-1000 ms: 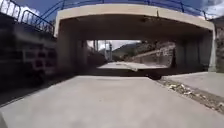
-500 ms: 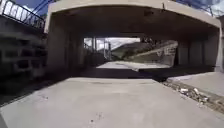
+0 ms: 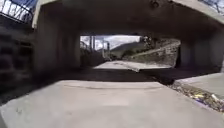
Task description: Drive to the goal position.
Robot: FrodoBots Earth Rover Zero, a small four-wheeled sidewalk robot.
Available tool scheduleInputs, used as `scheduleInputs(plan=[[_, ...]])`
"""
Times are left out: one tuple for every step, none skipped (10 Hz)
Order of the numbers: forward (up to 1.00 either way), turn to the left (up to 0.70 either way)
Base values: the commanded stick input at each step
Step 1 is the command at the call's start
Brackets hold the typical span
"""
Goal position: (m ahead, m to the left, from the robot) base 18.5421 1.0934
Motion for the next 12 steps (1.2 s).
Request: scheduleInputs(plan=[[1.0, -0.01], [1.0, -0.01], [1.0, -0.01], [1.0, -0.01], [1.0, -0.01], [1.0, -0.01], [1.0, -0.01], [1.0, -0.01], [1.0, -0.01], [1.0, -0.01], [1.0, -0.01], [1.0, -0.01]])
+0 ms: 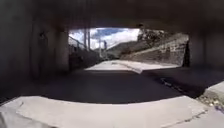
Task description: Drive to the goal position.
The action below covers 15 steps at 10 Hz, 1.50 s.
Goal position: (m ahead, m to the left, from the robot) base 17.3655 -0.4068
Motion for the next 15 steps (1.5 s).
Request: scheduleInputs(plan=[[1.0, -0.01], [1.0, -0.01], [1.0, -0.01], [1.0, -0.01], [1.0, -0.01], [1.0, -0.01], [1.0, -0.01], [1.0, -0.01], [1.0, -0.01], [1.0, -0.01], [1.0, -0.01], [1.0, -0.01], [1.0, -0.01], [1.0, -0.01], [1.0, -0.01]])
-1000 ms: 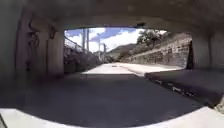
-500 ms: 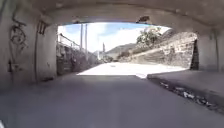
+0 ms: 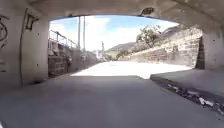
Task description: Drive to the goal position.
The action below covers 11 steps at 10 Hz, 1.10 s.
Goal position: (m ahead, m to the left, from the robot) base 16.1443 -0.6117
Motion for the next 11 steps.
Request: scheduleInputs(plan=[[1.0, -0.01], [1.0, -0.01], [1.0, -0.01], [1.0, -0.01], [1.0, -0.01], [1.0, 0.38], [1.0, 0.22], [1.0, 0.05], [1.0, -0.01], [1.0, -0.01], [1.0, -0.01]])
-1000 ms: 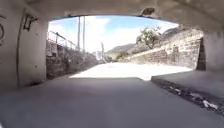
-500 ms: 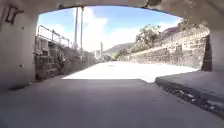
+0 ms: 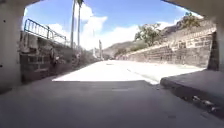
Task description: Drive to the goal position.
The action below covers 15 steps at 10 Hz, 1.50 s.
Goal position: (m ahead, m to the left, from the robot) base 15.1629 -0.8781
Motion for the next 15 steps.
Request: scheduleInputs(plan=[[1.0, -0.01], [1.0, -0.01], [1.0, -0.01], [1.0, -0.01], [1.0, -0.01], [1.0, -0.01], [1.0, -0.01], [1.0, -0.01], [1.0, -0.01], [1.0, -0.01], [1.0, -0.01], [1.0, -0.01], [1.0, -0.01], [1.0, -0.01], [1.0, -0.01]])
